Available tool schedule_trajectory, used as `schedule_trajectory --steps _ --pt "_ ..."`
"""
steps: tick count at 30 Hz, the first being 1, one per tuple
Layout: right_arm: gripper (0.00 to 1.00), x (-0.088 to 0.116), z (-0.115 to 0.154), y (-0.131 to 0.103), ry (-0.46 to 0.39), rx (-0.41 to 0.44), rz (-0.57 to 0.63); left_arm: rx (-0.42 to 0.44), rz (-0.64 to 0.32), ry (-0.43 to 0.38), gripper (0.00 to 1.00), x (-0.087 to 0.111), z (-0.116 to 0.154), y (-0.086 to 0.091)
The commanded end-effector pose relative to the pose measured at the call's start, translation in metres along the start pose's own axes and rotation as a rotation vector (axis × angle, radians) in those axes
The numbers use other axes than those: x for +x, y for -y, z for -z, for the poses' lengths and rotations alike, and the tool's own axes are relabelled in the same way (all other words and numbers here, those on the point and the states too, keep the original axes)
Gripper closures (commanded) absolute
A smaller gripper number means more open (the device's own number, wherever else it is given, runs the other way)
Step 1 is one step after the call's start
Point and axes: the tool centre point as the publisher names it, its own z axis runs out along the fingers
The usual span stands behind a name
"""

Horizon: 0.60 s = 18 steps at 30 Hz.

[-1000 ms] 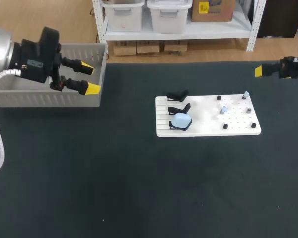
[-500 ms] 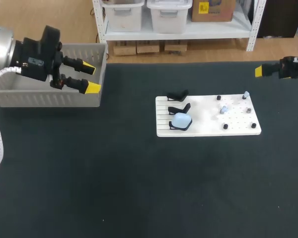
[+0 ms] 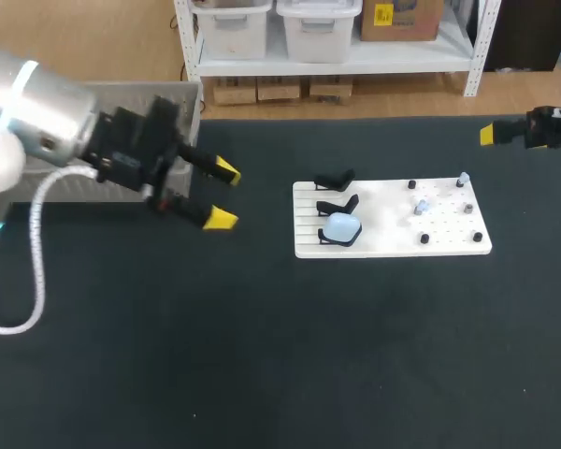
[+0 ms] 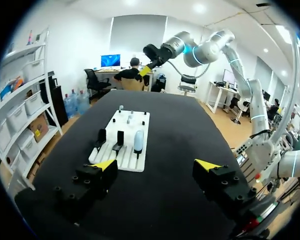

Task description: Pick up each earbud case from the left stands, insert the matching earbuds, close the lid, and place the case in the box.

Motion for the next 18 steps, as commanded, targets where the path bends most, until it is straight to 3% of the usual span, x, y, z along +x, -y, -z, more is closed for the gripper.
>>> schedule_trajectory --steps 1,18 --pt "0.0 0.0001 0.0003 0.0001 0.0 0.0 0.0 0.066 -0.009 -0.003 0.0 0.0032 -0.0311 -0.0121" --pt "0.0 0.0001 0.0003 0.0001 0.0 0.0 0.0 0.064 -0.009 -0.003 0.0 0.0042 -0.0336 -0.0117"
